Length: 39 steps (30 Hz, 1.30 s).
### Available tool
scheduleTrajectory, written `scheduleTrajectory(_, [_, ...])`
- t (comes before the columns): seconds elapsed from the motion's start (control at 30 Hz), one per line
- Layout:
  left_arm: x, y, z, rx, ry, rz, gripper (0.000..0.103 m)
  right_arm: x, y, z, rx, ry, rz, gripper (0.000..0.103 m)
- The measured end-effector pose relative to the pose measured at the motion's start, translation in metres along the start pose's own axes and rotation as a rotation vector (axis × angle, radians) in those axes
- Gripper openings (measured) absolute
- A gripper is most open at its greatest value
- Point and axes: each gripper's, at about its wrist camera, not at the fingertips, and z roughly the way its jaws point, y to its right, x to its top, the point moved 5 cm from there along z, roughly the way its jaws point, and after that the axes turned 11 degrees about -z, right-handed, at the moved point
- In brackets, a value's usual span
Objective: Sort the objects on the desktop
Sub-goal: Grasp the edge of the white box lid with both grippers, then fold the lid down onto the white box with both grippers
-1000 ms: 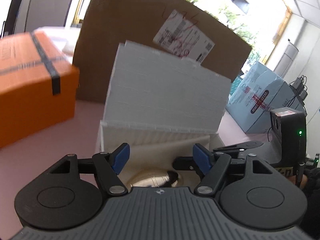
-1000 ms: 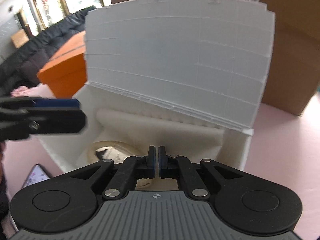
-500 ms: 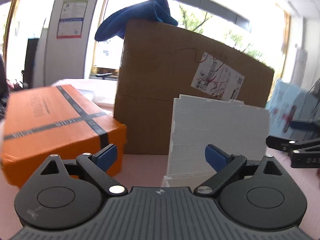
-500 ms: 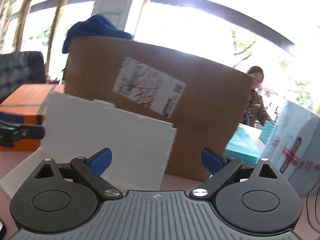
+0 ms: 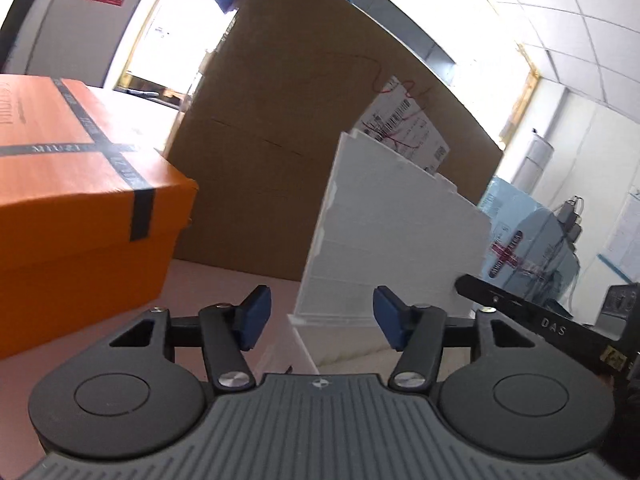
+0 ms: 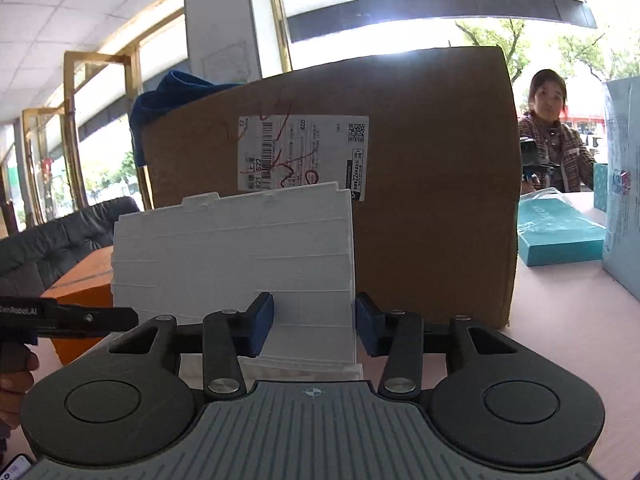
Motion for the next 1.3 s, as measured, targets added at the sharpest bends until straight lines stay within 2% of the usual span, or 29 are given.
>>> scheduleTrajectory(0.1, [-0.004,0.008,-0.001,0.000,0.015,0.067,0.052,0.000,0.005,-0.005,0.033,0.017,-0.011,0.035])
scheduleTrajectory(0.23, [-0.005,0.016,-0.005,0.006,0.038,0.131,0.052,0.001,0.005,-0.011,0.062,0.046,-0.107,0.029])
scheduleTrajectory(0.37, [-0.005,0.024,-0.010,0.010,0.059,0.188,0.054,0.002,0.006,-0.015,0.089,0.064,-0.154,0.026])
scheduleTrajectory(0.5, [-0.007,0.028,-0.012,0.014,0.073,0.218,0.055,0.001,-0.001,-0.021,0.080,0.087,-0.252,0.026])
scheduleTrajectory(0.87, [-0.021,0.043,-0.032,0.052,0.129,0.291,0.059,-0.004,-0.016,-0.046,0.093,0.114,-0.314,0.026])
scheduleTrajectory(1.03, [-0.031,0.055,-0.059,0.035,0.154,0.288,0.068,-0.009,-0.018,-0.065,0.103,0.120,-0.311,0.027])
scheduleTrajectory(1.27, [-0.057,0.063,-0.073,0.087,0.114,0.293,0.069,-0.026,-0.024,-0.092,0.118,0.113,-0.260,0.027])
scheduleTrajectory(1.3, [-0.060,0.063,-0.074,0.092,0.110,0.288,0.073,-0.029,-0.025,-0.095,0.122,0.115,-0.248,0.028])
